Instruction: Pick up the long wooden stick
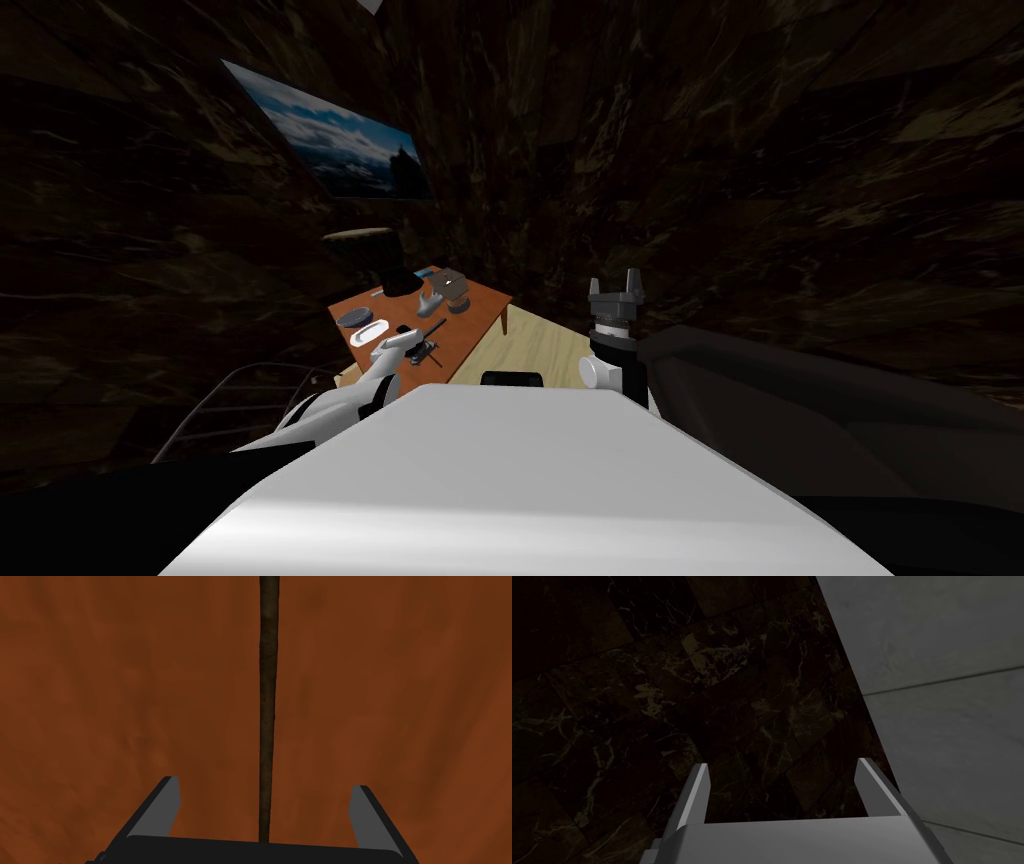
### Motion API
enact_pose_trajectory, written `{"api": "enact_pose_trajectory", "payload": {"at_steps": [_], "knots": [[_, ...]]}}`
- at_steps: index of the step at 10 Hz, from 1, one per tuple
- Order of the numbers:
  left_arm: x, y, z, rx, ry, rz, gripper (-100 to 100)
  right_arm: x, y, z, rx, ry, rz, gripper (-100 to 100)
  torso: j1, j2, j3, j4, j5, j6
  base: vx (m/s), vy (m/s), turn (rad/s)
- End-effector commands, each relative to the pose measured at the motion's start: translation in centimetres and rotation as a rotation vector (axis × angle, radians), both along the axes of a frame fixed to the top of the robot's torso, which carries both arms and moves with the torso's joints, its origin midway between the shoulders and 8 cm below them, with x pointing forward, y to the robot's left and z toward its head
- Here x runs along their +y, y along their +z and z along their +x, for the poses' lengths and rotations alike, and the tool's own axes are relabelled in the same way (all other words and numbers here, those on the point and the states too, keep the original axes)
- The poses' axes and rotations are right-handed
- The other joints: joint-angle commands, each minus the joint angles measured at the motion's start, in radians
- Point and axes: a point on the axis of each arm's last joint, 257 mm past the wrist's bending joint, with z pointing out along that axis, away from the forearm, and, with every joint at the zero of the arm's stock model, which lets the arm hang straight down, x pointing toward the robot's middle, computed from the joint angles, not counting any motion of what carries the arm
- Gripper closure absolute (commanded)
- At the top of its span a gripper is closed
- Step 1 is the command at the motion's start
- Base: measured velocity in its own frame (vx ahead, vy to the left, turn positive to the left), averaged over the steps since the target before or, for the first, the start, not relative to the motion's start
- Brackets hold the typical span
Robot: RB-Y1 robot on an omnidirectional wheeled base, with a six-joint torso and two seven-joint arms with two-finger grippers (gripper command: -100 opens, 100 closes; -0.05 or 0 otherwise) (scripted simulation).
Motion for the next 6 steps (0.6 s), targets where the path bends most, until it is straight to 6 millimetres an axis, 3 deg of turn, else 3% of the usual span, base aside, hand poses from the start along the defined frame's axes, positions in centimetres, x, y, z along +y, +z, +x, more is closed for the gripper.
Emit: {"api": "enact_pose_trajectory", "payload": {"at_steps": [1, 2, 4, 6], "knots": [[0.0, 0.0, 0.0, 0.0, 0.0, 0.0, 0, 0.0, 0.0, 0.0, 0.0, 0.0, 0.0, 0, 0.0, 0.0, 0.0, 0.0, 0.0, 0.0, 0.0, 0.0, 0.0], [-0.8, -0.9, -0.2, -0.002, 0.005, 0.001, -100, 0.0, 0.0, 0.0, 0.0, 0.0, 0.0, 0, -0.001, 0.0, 0.0, 0.0, 0.0, 0.0, 0.008, 0.038, -0.034], [-1.8, -2.1, -0.5, -0.005, 0.01, 0.001, -100, 0.0, 0.0, 0.0, 0.0, 0.0, 0.0, 0, 0.003, 0.0, 0.0, 0.0, 0.001, 0.0, 0.002, 0.075, -0.038], [-1.6, -1.9, -0.7, -0.003, 0.01, 0.0, -100, 0.0, 0.0, 0.0, 0.0, 0.0, 0.0, 0, 0.004, 0.001, 0.0, 0.0, 0.001, 0.0, 0.0, 0.053, -0.014]]}}
